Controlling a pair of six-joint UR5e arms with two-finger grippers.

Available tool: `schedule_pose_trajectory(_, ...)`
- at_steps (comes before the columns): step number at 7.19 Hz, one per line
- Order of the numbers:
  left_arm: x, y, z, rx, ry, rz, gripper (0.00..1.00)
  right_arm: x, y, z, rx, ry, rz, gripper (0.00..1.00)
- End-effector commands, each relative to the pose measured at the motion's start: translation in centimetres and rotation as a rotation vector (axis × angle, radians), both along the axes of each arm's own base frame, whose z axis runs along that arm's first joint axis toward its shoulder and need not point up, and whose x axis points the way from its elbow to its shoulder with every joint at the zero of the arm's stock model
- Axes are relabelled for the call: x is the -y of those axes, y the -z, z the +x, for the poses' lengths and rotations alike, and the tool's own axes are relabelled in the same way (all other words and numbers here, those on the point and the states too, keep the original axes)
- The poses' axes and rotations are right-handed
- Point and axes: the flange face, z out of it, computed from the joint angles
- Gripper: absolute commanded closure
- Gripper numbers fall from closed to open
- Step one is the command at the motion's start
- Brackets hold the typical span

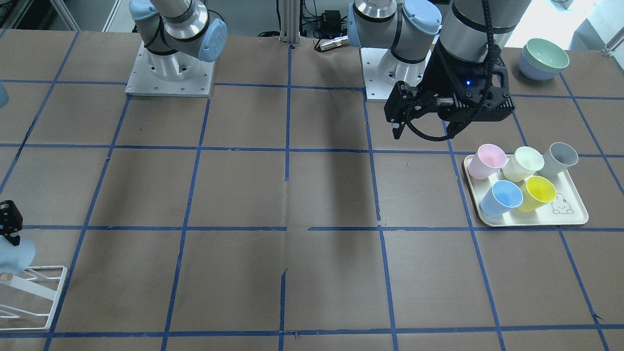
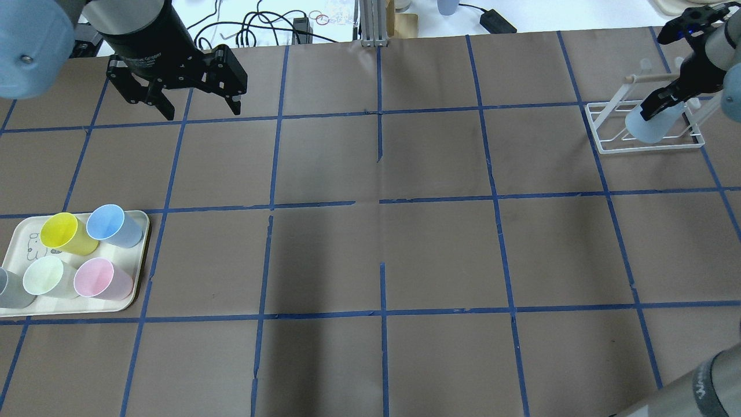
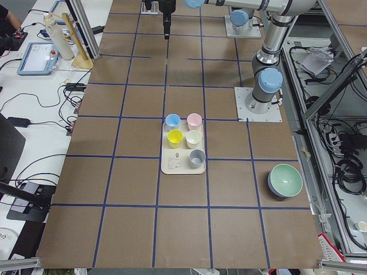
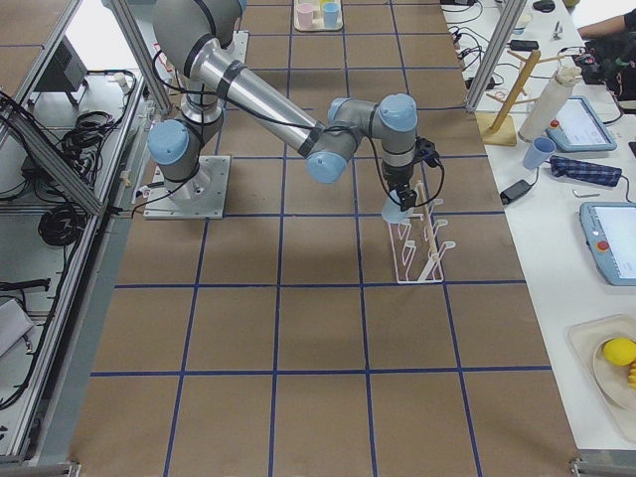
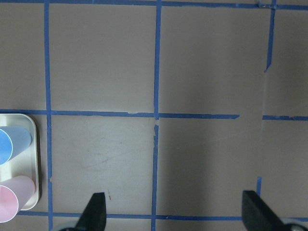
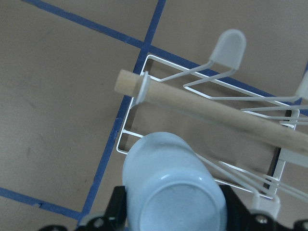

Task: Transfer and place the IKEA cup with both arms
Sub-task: 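Lower the right gripper and close it on the light blue cup, then lift the cup off the rack and carry it toward the left gripper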

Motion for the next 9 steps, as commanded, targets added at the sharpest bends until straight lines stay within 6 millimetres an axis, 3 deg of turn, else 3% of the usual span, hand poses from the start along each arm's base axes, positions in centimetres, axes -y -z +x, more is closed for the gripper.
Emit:
schedule_pose_trajectory(1,0.2,-0.1,0.5,-0.005,-0.004,-0.002,0.0,-0.3,-2.4,0.1,-0.018,-0.005,-0.032,0.95)
schedule_pose_trajectory(4,0.6,-0.5,3.1,-0.149,0.0,0.0,0.0,-1.9,-6.1,0.9,-0.026,-0.007,-0.04,0.95)
schedule_pose_trajectory(6,0.9,-0.7,3.8,-0.259,-0.028,-0.002,0.0,-3.2,-8.4,1.6,-0.036,-0.007,-0.047,0.95)
schedule_pose_trajectory(7,1.0,-0.5,3.6,-0.333,-0.036,0.001,0.0,-4.1,-9.2,2.8,-0.009,-0.02,-0.02,0.99)
schedule_pose_trajectory(8,1.1,-0.1,3.5,-0.422,-0.049,0.004,0.0,-4.7,-10.3,5.6,0.046,-0.058,-0.016,1.0)
schedule_pose_trajectory(9,1.3,0.2,4.1,-0.502,-0.074,0.004,0.0,-4.9,-11.0,10.0,0.08,-0.118,-0.003,1.0)
